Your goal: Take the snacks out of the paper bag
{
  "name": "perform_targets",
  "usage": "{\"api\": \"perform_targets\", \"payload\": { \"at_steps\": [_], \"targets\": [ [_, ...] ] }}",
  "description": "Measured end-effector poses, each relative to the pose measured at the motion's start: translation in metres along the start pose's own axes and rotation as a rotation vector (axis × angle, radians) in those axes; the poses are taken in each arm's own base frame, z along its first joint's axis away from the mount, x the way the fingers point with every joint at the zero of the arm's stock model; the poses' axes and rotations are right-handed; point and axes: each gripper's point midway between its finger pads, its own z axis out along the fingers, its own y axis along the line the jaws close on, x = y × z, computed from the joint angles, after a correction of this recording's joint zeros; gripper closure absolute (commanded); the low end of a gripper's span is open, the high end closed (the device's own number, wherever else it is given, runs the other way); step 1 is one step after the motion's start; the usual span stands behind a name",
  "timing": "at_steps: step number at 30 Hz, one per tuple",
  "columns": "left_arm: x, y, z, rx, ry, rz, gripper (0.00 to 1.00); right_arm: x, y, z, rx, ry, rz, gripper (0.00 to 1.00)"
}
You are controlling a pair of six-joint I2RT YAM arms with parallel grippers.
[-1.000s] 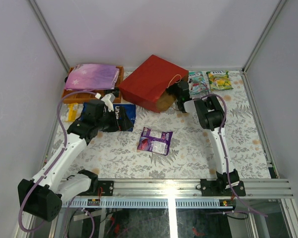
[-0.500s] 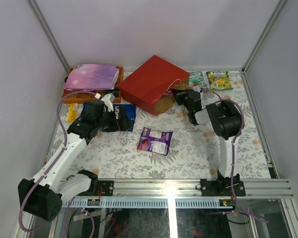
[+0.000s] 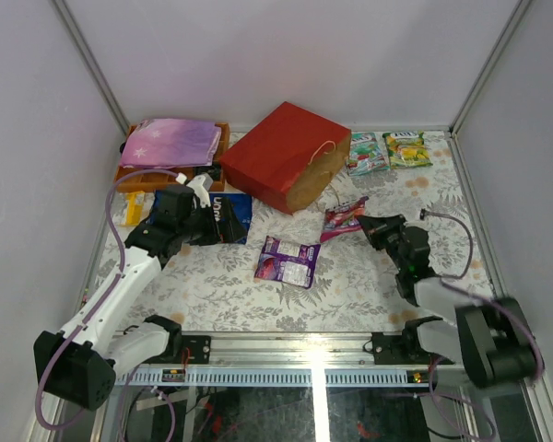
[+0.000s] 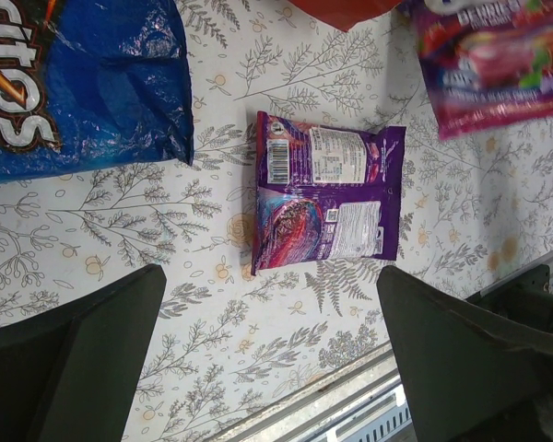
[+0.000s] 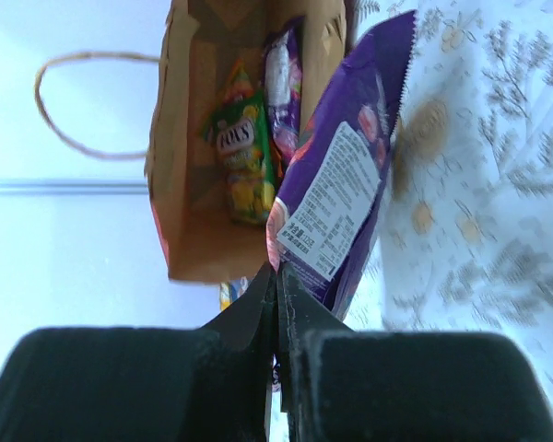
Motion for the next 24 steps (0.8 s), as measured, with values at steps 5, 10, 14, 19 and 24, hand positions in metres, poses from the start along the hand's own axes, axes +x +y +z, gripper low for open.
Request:
{"api": "perform_targets", "payload": {
  "at_steps": [5,10,14,19,24],
  "targets": [
    [0.001,0.001,0.002,-0.003,0.007,-0.002,0.00,-0.002,0.009,-0.059,-0.011,-0.017,-0.163,1.00],
    [0.002,0.002,0.003,-0.005,0.011,-0.004,0.00,-0.004,-0.003,-0.100,0.053,-0.032,-0.278,0.26],
    [0.002,0.002,0.004,-0.007,0.016,-0.006,0.00,0.014,-0.054,-0.116,0.274,0.104,-0.335,0.19],
    [0.008,0.006,0.006,-0.014,0.029,-0.009,0.00,0.017,-0.073,-0.140,0.486,0.218,-0.412,0.19],
    [0.009,0.007,0.006,-0.018,0.031,-0.009,0.00,-0.027,0.017,-0.132,0.407,0.101,-0.563,0.24]
  ]
}}
